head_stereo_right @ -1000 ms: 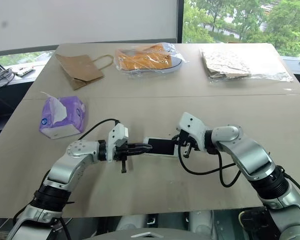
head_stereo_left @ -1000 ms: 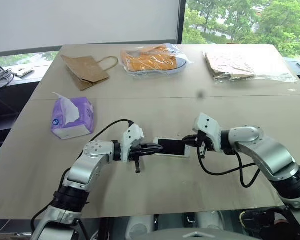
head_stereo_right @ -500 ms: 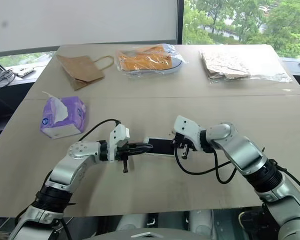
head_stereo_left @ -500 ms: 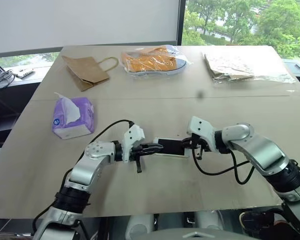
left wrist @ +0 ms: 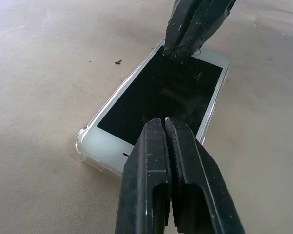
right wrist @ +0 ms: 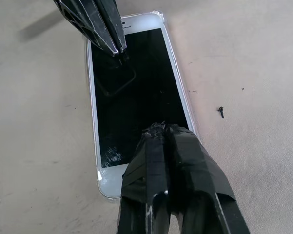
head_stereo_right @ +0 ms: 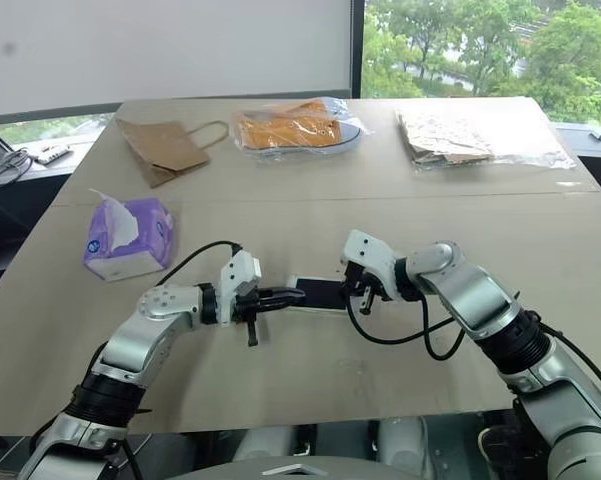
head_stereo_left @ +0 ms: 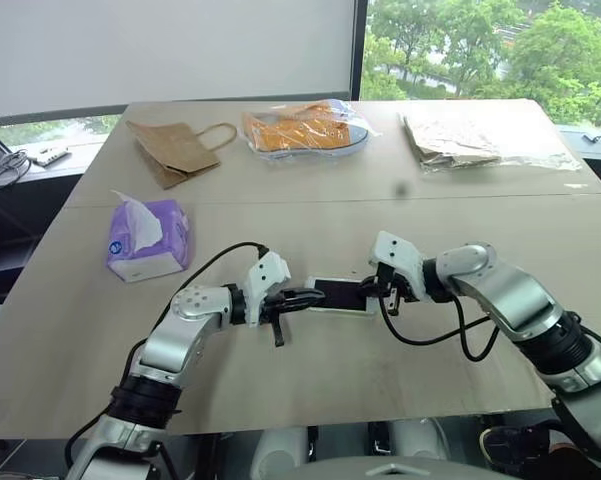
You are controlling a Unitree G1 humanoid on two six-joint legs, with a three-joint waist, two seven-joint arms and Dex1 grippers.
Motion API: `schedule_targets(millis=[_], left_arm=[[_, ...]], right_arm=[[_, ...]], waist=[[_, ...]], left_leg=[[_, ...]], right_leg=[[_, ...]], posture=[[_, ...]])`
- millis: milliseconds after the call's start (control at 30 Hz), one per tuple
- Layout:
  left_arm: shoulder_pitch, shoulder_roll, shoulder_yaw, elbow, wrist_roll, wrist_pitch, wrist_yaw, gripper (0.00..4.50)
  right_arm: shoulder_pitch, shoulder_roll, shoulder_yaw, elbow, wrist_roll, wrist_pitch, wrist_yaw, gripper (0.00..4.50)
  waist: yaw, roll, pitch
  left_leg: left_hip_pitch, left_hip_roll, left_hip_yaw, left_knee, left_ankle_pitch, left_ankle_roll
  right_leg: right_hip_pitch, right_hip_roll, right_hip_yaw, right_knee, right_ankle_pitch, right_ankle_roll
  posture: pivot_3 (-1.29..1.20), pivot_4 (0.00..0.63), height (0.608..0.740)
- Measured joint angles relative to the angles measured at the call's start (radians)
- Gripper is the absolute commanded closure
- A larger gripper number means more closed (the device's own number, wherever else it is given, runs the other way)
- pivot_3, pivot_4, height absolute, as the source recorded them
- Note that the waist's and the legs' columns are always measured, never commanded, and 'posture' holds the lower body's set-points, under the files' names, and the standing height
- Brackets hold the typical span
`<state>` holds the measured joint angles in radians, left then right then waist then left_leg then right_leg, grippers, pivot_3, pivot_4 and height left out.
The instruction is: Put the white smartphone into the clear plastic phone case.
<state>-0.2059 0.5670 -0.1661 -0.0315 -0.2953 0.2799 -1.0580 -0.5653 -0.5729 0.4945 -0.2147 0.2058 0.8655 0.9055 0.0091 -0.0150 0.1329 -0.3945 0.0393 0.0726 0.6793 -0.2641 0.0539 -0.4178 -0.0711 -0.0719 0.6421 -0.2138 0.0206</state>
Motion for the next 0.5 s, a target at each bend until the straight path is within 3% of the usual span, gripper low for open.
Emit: schedule_targets(millis=[500], left_arm=[[0.017,0.012,0.0,-0.039,-0.002,0.024,0.019,4.4]], right_arm=[[-0.008,0.033,0.001,0.026,-0.008,0.034,0.0,4.5]], waist=[[-0.011,0.001,-0.007]], left_leg=[[0.002,0.0,0.0,-0.007,0.0,0.0]], right_leg=[[0.0,-0.002,0.003,-0.003,0.0,0.0]], posture=[[0.0,0.15,0.74]])
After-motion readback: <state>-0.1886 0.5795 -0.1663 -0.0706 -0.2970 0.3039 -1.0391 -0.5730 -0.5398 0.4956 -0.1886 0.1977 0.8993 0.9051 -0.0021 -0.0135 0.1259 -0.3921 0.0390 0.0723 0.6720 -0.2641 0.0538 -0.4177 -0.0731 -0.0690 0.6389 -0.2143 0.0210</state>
